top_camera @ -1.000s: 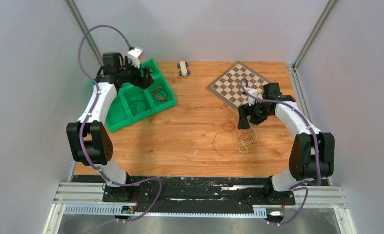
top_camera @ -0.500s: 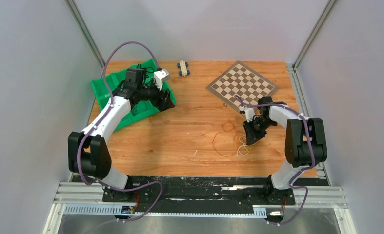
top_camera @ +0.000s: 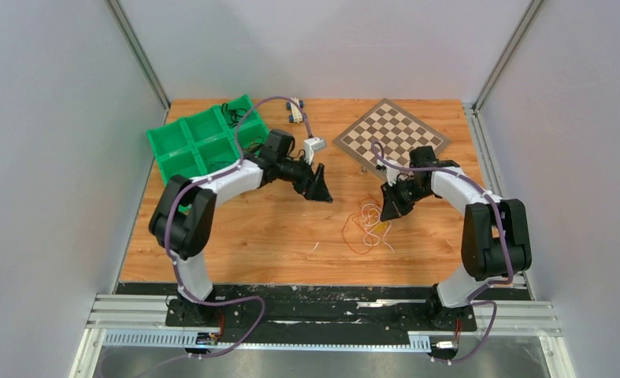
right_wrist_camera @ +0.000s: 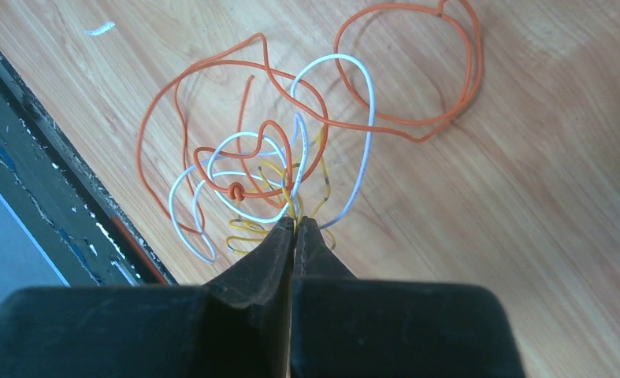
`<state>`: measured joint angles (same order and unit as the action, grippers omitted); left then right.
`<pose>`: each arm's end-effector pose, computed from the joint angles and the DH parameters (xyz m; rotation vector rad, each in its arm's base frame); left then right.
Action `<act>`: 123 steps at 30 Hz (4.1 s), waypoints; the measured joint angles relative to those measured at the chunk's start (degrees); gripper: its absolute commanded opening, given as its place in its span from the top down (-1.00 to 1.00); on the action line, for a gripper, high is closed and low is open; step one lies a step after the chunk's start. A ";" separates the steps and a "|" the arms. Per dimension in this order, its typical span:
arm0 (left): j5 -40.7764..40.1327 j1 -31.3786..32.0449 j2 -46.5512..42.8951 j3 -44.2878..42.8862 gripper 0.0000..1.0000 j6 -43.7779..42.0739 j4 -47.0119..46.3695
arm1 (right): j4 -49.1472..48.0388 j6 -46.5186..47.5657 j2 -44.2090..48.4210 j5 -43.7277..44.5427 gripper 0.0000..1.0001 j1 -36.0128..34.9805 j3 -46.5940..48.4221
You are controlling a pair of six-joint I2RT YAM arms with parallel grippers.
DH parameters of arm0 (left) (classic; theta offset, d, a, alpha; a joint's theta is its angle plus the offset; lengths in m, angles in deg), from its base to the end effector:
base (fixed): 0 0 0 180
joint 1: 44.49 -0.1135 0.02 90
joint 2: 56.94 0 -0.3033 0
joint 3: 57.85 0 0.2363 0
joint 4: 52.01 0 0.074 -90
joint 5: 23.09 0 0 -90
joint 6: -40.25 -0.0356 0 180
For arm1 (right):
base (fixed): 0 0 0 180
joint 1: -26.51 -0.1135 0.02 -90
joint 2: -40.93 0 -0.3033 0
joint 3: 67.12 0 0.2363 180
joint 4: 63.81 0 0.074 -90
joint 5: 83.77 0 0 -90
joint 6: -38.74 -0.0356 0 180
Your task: Untangle the cables
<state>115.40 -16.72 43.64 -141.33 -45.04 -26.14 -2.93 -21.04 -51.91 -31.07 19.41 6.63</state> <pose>0.3176 -0.1974 0.2756 0.8949 2.1480 -1.2652 0.2714 0.0555 0.2384 -0.9464 2.5506 0.8514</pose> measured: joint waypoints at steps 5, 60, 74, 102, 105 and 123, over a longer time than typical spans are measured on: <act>1.86 5.66 9.77 -2.60 -0.76 5.66 -4.20 | 0.28 0.17 3.43 1.51 1.00 0.46 -3.93; -4.09 14.08 22.88 -9.99 -0.74 23.32 -26.49 | 0.11 -1.60 3.78 7.39 1.00 3.17 -6.56; -1.88 15.10 27.26 -14.23 -0.25 18.73 -14.86 | 0.37 -1.62 3.72 7.23 1.00 3.50 -5.09; 5.27 15.32 30.64 -16.92 0.30 28.09 -7.17 | -0.17 -5.29 2.75 6.21 1.00 3.54 -4.61; 5.11 15.61 31.01 -16.83 0.68 28.96 -7.08 | -0.28 -5.49 2.58 6.21 1.00 3.54 -4.61; 2.95 3.30 5.18 -6.25 1.00 15.32 3.65 | -1.49 1.25 -1.09 12.83 1.00 14.19 -5.35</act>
<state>118.35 -13.42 48.82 -147.58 -29.71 -22.49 -4.42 -19.79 -53.00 -18.24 33.60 1.28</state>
